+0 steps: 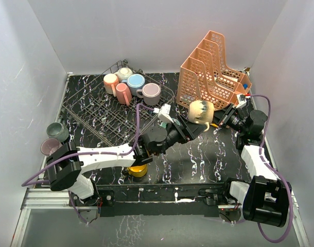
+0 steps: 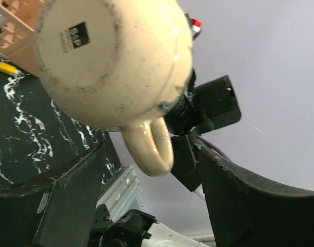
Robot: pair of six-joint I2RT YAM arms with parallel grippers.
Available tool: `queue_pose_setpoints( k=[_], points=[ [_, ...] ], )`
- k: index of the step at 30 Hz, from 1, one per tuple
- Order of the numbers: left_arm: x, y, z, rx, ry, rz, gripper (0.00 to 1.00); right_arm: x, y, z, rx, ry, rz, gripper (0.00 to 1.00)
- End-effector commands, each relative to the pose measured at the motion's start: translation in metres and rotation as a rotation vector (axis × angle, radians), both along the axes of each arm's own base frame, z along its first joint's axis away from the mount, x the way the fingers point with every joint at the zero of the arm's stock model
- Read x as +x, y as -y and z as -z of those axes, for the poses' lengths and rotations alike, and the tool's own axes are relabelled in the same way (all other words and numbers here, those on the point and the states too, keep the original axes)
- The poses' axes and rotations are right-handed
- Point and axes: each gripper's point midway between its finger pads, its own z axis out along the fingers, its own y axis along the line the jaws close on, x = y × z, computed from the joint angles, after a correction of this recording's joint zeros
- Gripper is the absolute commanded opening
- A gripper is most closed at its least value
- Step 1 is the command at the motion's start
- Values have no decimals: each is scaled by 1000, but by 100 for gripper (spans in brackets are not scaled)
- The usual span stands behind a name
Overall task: Load the cups into the dish rack
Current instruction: Pick up the cup at the center of the board.
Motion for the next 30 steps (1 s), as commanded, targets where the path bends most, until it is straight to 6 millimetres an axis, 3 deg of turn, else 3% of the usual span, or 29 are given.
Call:
queue_pose_setpoints(
  k=[1,8,22,24,30],
  points=[
    [8,3,19,84,-51,-44,68,-1,2,-30,-32,149,14,8],
    [15,19,7,56,-50,-43,61,-3,2,-27,-54,163,15,8],
    [35,27,-13,-129,-126,-28,48,-5,2,-24,-74,185,14,8],
    [36,28,-14,-139,-126,-16,41,-6,1,-24,-76,190,14,8],
    [43,24,-14,-158,-116,-6,4,-7,1,-25,-84,209,10,8]
  ],
)
